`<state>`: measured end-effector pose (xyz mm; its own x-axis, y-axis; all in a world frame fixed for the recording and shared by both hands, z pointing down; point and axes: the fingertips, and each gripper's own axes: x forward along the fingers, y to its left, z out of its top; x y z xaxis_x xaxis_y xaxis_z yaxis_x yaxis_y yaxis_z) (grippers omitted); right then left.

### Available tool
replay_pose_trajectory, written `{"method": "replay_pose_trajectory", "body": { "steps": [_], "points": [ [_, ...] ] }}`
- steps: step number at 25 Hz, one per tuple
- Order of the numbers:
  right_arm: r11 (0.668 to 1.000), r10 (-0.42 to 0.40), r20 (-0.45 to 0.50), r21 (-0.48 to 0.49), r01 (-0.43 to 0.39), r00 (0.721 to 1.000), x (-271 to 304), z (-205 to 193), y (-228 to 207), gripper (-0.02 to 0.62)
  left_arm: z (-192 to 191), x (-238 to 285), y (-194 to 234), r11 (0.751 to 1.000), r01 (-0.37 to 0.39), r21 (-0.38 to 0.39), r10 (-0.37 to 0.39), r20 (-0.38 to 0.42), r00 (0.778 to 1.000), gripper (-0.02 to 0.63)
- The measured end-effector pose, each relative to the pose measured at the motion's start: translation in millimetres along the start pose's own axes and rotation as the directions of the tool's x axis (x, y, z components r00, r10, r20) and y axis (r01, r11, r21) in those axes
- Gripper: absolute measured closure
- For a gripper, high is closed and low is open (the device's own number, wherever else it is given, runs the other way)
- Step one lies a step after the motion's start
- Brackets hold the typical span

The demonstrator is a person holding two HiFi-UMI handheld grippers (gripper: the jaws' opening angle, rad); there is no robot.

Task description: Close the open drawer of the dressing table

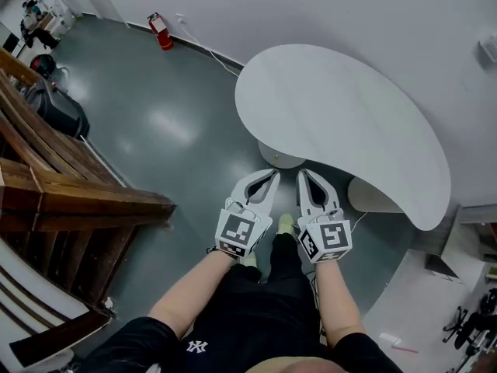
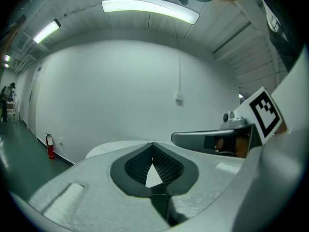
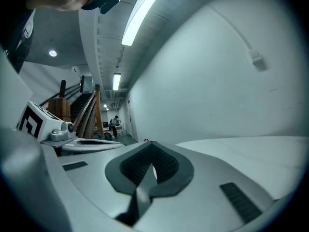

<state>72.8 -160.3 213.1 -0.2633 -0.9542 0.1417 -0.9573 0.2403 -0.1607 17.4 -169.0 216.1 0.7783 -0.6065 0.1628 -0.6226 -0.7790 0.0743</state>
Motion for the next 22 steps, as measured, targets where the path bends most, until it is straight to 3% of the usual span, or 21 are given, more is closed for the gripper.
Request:
{"method": "replay_pose_trajectory", "body": {
  "steps": [6,22],
  "points": [
    [0.999,-0.004,0.049,-0.034,0.006,0.999,-19,42,16,0.581,44,-23,-12,1.000,0.012,0.020,-0.013,0.046,0.999,0.595],
    [0.997,-0.006,0.102,-0.074,0.014,0.995,-57,82,46,0.581,87,-61,-35,0.999,0.004,0.033,-0.008,0.101,0.995,0.595]
  ]
}}
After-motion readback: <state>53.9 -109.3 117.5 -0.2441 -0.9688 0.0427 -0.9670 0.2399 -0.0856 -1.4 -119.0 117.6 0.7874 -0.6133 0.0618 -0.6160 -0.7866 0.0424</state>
